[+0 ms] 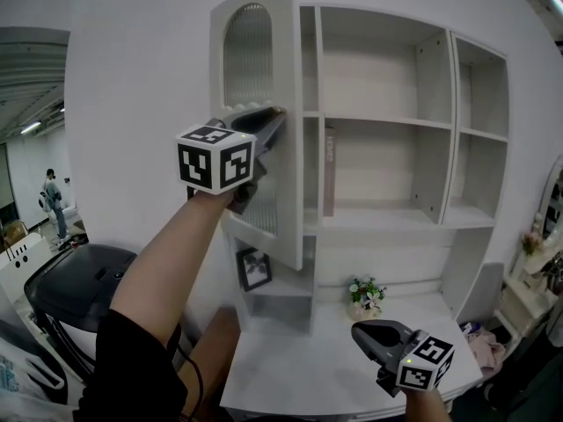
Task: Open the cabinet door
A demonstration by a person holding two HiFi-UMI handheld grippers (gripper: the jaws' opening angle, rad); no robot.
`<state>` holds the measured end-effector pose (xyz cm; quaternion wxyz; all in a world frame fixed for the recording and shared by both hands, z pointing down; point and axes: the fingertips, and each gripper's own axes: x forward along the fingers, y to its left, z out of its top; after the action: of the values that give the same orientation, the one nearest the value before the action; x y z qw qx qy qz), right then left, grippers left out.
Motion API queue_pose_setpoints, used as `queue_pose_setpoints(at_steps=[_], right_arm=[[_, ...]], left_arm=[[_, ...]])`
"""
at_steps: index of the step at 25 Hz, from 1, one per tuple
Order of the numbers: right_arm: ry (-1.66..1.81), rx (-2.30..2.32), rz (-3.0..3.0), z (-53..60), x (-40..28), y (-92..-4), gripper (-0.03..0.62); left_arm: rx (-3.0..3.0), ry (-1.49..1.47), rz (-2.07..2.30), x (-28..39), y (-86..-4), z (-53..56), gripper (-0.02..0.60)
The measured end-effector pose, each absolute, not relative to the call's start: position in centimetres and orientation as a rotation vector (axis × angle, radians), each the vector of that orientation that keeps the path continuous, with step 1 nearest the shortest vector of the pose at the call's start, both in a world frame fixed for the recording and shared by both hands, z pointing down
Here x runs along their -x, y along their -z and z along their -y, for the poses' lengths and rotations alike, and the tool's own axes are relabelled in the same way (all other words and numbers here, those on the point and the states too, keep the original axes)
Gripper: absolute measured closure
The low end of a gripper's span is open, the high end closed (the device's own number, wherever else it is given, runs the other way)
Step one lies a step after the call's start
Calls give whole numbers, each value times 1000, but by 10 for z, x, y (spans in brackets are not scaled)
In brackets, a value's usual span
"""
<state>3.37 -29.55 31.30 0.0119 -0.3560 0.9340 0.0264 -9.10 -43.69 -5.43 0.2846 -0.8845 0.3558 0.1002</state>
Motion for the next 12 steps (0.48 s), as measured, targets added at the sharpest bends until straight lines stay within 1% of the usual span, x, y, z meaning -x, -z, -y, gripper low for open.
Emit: queue_pose_setpoints(at_steps=[12], right_arm=[[-63, 1259, -2853, 273, 15, -324, 594]], left_arm=[[2439, -345, -781, 122, 54, 416, 506]])
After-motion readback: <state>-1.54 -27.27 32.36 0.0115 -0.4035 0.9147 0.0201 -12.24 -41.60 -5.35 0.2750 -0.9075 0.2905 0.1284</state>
